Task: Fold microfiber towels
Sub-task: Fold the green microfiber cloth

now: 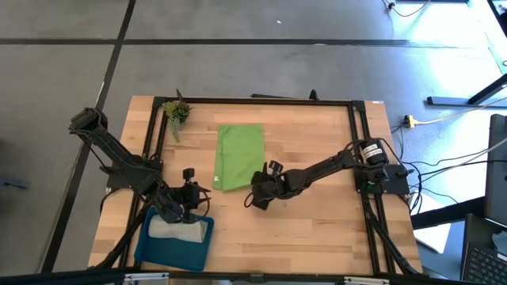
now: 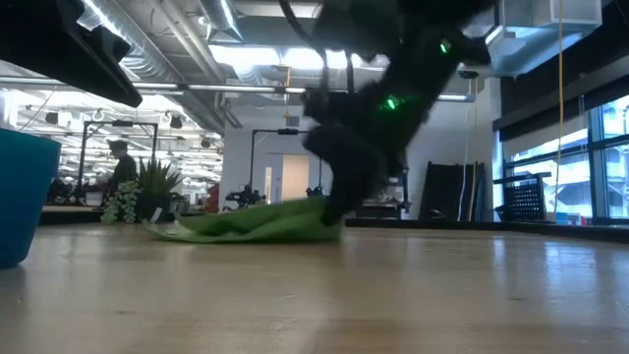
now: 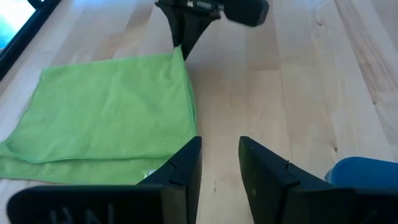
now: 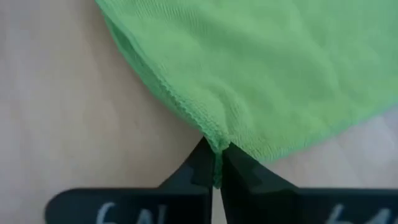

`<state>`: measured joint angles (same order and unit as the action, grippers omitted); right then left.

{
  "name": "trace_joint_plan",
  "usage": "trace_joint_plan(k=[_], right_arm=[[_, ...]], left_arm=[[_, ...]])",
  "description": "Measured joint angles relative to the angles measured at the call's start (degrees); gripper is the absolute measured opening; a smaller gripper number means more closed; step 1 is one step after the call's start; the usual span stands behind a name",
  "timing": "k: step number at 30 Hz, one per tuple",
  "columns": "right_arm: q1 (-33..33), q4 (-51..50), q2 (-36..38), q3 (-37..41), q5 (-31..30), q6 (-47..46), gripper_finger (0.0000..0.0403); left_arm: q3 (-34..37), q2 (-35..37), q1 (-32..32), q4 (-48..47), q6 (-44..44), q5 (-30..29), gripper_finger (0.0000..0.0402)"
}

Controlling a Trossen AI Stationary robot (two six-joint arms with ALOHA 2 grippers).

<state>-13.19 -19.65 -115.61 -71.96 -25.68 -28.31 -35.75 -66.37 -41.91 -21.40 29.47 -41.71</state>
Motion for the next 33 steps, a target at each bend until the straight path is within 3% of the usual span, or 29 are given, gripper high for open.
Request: trace_joint_plan(k=[6,13,24,33], right_arm=[[0.5,-1.2,0.3,-5.0,0.3,0.1,0.0007],[5.5,-3.1,0.3,-9.1,0.3,0.1,0.0009],[16.5,-3.3,0.4,-9.3,2.2,-1.5,0.0008],[17.9,-7.1,0.1,-9.3,1.1,-6.1,0.0008]], left_arm=[[0.0,0.0,0.0,-0.3,0.0,0.9,0.0096],[0.0,0.0,0.0,-1.3,-0.1,0.9,0.0096],[0.0,0.0,0.0,-3.2,-0.2,0.9,0.0096],[0.0,0.0,0.0,-3.6,-0.1,0.5,0.0096]])
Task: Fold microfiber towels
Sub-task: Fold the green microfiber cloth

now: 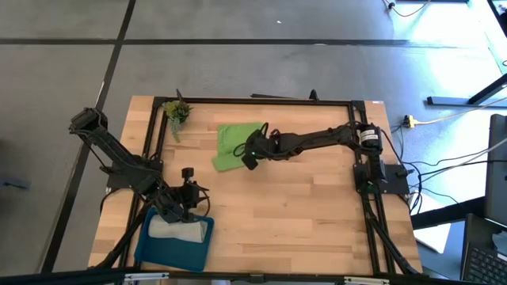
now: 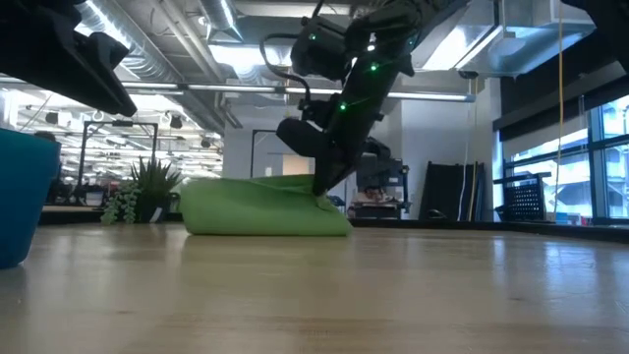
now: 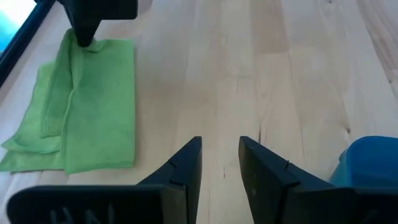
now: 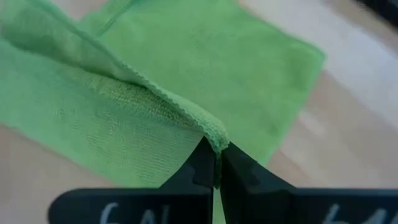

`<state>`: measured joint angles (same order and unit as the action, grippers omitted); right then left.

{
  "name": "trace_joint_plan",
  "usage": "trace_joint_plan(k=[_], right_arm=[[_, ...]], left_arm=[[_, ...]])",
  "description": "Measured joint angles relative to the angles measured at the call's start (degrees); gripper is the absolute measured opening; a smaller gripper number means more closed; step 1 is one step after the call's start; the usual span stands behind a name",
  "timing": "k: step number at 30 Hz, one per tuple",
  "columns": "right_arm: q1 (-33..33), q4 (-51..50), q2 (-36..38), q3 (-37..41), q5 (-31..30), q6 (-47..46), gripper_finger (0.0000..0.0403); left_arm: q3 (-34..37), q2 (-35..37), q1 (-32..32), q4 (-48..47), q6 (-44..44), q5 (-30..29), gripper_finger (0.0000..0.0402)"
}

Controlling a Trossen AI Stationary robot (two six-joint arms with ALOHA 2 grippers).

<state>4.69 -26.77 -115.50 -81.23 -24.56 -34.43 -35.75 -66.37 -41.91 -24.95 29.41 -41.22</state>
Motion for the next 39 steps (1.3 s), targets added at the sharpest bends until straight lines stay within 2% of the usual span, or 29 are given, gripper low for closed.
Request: trace_joint_plan(k=[7,15,25,29,39], right_arm=[[0.1,0.4,0.0,0.0,-1.4,-2.8,0.0008],[0.7,-0.1,0.0,0.0,-5.8,-4.4,0.0008],[3.9,1.2,-2.6,0.1,-5.5,-2.6,0.0011],[5.2,3.0,-4.4,0.1,-2.6,-1.2,0.0011],[5.3,3.0,-4.9,0.1,-0.8,0.3,0.0021]], left_arm=[[0.0,0.0,0.0,0.0,0.0,-0.2,0.0096],[0.0,0.0,0.0,0.1,0.1,-0.2,0.0096],[0.0,0.0,0.0,0.1,0.2,-0.2,0.0096],[0.0,0.0,0.0,0.1,0.2,-0.2,0.0096],[0.0,0.0,0.4,0.1,0.1,-0.2,0.0096]])
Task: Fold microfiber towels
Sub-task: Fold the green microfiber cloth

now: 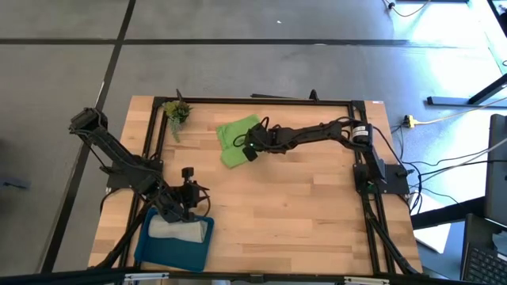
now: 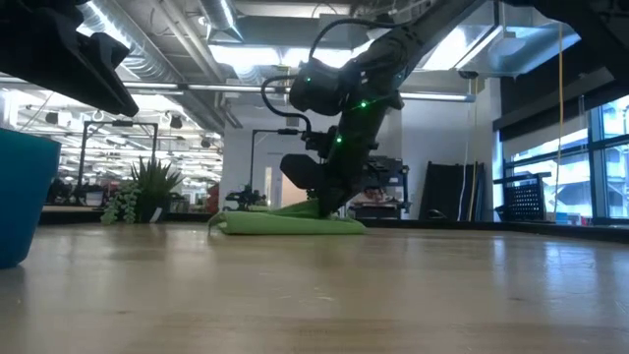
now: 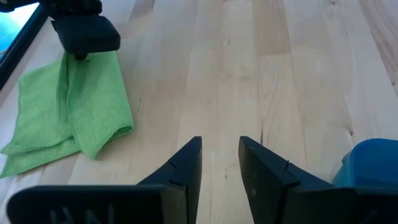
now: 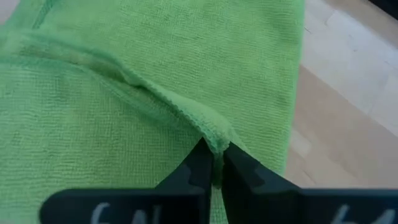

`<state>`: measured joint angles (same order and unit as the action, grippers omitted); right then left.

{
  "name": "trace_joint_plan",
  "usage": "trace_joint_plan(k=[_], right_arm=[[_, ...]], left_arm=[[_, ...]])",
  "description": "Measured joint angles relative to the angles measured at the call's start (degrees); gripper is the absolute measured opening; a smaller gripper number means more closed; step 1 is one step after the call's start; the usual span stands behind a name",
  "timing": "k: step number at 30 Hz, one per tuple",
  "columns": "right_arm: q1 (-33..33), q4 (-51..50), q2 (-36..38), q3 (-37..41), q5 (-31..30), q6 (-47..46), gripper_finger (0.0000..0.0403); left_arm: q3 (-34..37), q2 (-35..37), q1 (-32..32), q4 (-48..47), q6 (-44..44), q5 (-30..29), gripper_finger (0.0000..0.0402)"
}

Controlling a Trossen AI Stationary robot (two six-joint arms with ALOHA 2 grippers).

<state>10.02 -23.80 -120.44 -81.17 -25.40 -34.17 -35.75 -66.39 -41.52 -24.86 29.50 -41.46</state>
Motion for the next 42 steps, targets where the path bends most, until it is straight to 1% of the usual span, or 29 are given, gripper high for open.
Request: trace_joint_plan(k=[4,10,14,17,21,23,26,28,31,34,39,42], right_arm=[[0.3,0.5,0.0,0.0,0.2,-1.3,0.0049],[1.5,0.5,0.0,-0.2,0.7,-1.3,0.0123],[2.7,-3.6,0.0,-3.3,2.0,0.7,0.0170],[3.0,-8.9,0.0,-7.0,1.4,0.3,0.0190],[2.4,-14.5,0.1,-12.1,0.6,1.9,0.0200],[1.6,-15.8,0.1,-13.1,2.0,3.4,0.0201],[0.5,-16.0,0.1,-12.8,5.8,5.5,0.0201],[0.2,-15.2,0.1,-11.0,7.5,4.4,0.0202],[0.1,-13.9,0.1,-7.3,7.6,1.3,0.0202],[0.7,-9.8,0.1,-3.2,7.8,-0.6,0.0202],[1.2,-4.5,0.3,1.2,15.0,-3.0,0.0202],[0.1,-3.4,0.6,2.4,15.7,-5.6,0.0202]], left_arm=[[0.0,0.0,0.0,0.0,0.0,0.0,0.0096],[0.0,0.0,0.0,0.0,0.0,0.0,0.0096],[0.0,0.0,0.0,0.0,0.0,0.0,0.0096],[0.0,0.0,0.0,0.0,0.0,0.0,0.0096],[0.0,0.0,0.0,0.0,0.0,0.0,0.0096],[0.0,0.0,0.0,0.0,0.0,0.0,0.0096],[0.0,0.0,0.0,0.0,0.0,0.0,0.0096],[0.0,0.0,0.0,0.0,0.0,0.0,0.0096],[0.0,0.0,0.0,0.0,0.0,0.0,0.0096],[0.0,0.0,0.0,0.0,0.0,0.0,0.0096],[0.0,0.0,0.2,0.0,0.0,0.0,0.0096],[0.0,0.0,1.2,0.0,0.0,0.0,0.0096]])
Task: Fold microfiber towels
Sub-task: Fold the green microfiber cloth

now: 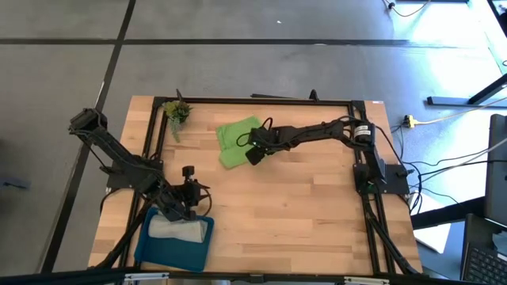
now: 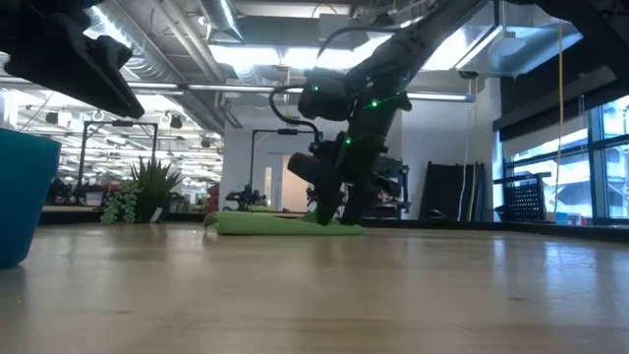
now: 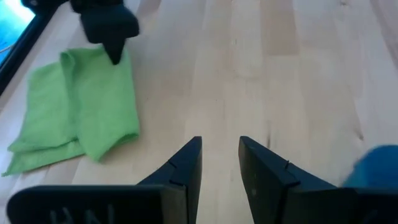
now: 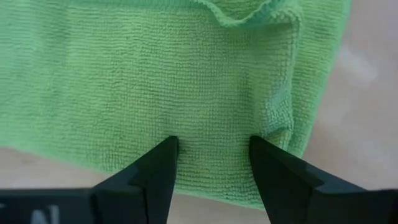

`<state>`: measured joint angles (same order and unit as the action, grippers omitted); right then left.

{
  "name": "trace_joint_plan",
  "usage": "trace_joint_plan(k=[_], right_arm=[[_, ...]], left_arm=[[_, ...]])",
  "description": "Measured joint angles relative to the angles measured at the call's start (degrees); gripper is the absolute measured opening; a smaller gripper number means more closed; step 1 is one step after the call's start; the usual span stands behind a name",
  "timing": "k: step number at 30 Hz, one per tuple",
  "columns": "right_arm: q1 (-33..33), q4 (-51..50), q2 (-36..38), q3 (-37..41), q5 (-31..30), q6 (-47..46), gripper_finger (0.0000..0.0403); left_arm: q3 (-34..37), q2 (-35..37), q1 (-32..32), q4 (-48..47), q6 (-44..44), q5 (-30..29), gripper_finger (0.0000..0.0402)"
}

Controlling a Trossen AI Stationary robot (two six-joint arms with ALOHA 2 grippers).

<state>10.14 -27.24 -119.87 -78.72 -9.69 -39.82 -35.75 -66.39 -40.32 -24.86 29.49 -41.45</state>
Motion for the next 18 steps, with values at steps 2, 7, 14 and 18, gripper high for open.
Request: trace_joint_plan(k=[2,7,14,18], right_arm=[[-1.4,-0.1,0.0,0.0,0.2,-3.6,0.0202],[-6.0,3.8,-0.1,0.2,1.4,-10.9,0.0202],[-12.7,7.3,-0.5,-0.5,-5.2,-10.7,0.0202],[-15.1,6.8,0.0,-4.3,-10.1,-7.2,0.0202]], left_arm=[[0.0,0.0,0.9,0.0,0.0,0.0,0.0096],[0.0,0.0,3.1,-1.0,-0.1,0.2,0.0096],[0.0,0.0,5.6,-4.7,-0.1,3.2,0.0096],[0.0,0.0,6.5,-6.0,0.0,4.9,0.0096]])
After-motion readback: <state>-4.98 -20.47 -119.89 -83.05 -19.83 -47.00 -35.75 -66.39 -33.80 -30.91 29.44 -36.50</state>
